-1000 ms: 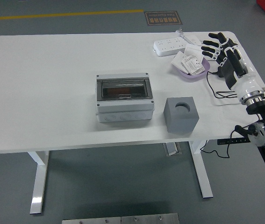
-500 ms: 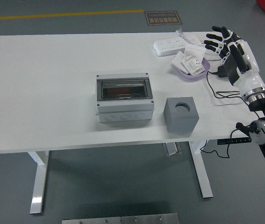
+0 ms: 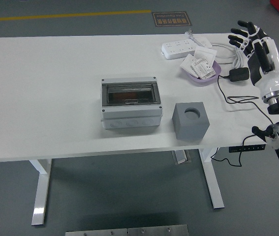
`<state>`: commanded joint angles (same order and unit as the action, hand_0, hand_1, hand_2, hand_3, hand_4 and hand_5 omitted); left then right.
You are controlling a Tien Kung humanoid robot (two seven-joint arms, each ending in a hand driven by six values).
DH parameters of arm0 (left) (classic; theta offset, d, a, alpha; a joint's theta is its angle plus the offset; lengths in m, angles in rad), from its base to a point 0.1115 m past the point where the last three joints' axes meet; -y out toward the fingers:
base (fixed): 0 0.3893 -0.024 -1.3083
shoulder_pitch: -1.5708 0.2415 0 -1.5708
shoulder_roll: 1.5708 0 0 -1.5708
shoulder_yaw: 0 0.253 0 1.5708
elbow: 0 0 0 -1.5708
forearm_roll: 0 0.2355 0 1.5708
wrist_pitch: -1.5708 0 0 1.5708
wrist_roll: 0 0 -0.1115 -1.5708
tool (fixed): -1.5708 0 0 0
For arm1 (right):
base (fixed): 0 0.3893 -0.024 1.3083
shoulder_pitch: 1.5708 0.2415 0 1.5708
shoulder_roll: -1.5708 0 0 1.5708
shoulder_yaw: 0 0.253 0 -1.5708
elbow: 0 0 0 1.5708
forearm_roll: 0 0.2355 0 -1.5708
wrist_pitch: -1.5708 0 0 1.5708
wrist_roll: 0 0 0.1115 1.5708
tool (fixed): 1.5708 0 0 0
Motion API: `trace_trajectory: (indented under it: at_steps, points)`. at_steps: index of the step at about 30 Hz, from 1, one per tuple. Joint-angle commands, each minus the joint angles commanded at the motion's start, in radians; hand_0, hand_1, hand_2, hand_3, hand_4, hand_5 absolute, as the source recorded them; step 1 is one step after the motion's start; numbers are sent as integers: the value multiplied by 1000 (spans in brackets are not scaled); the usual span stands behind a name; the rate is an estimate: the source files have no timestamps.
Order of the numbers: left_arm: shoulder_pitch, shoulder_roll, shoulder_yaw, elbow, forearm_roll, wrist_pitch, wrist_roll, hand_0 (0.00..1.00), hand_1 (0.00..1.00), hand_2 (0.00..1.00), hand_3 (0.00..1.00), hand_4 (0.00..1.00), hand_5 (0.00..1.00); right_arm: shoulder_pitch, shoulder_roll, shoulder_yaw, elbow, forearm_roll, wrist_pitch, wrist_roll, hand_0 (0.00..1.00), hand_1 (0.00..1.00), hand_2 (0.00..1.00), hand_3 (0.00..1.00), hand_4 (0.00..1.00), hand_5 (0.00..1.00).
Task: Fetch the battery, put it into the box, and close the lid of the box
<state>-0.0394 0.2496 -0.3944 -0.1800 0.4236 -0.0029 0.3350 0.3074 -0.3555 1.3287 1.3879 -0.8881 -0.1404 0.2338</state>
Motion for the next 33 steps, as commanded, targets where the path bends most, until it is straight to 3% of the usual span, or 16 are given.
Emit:
trace_trajectory:
  at_steps: [7, 8, 33]
  points:
    - [-2, -1, -1, 0, 0, -1, 0, 573, 587, 504, 555, 523, 2, -1, 2, 5, -10, -7, 13, -18, 728, 710, 724, 746, 876, 700]
    - [-2, -1, -1, 0, 0, -1, 1, 573, 587, 504, 555, 523, 2, -1, 2, 5, -10, -8, 14, -19, 770, 771, 801, 802, 876, 697]
    - [-2, -1, 1, 0, -5, -2, 2, 573, 587, 504, 555, 523, 2, -2, 1, 12, -7, -17, 26, -33, 838, 830, 855, 841, 888, 686]
